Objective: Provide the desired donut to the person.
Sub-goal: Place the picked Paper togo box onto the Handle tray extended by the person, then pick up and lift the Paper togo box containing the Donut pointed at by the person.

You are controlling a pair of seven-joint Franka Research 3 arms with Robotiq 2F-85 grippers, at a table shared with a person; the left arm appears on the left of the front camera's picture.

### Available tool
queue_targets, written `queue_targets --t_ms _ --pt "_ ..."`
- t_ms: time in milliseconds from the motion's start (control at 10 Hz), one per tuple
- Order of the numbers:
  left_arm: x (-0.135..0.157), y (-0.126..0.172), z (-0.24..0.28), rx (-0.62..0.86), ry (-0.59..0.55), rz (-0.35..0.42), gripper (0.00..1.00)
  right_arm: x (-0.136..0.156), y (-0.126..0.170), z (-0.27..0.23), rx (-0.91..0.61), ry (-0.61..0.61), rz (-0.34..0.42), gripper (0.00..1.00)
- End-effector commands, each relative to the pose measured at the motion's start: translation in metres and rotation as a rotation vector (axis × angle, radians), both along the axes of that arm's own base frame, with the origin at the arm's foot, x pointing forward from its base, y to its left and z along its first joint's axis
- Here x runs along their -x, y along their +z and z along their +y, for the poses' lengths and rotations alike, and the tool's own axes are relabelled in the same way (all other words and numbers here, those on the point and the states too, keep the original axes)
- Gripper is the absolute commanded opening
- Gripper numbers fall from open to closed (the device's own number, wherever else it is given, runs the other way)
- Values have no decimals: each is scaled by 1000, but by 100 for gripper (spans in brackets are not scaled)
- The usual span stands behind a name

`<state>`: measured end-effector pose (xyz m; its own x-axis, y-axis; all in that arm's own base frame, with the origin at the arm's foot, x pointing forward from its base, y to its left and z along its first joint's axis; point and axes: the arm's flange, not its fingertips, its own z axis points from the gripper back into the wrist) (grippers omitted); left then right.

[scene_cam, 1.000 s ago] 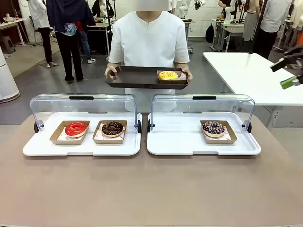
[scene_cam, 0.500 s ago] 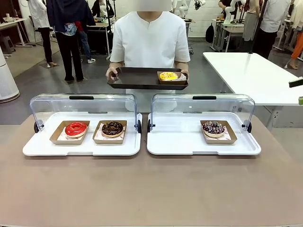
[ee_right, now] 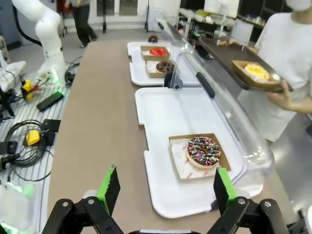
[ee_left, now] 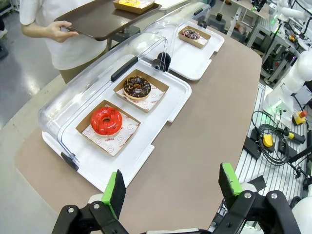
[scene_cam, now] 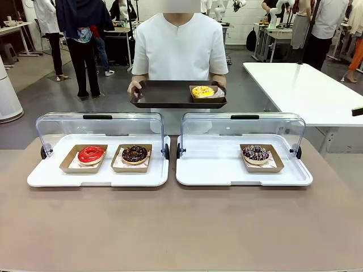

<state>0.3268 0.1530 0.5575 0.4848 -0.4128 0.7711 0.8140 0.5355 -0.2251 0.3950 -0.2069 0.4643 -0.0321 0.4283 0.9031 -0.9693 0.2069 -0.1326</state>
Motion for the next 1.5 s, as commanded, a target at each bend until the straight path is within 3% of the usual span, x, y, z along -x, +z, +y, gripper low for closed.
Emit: queue_targets --t_ms 0,1400 --pt "0 1 1 19 -8 -18 100 1 -3 -3 -8 -22 44 100" --pt "0 1 1 19 -8 -18 100 1 -3 -3 -8 -22 44 100"
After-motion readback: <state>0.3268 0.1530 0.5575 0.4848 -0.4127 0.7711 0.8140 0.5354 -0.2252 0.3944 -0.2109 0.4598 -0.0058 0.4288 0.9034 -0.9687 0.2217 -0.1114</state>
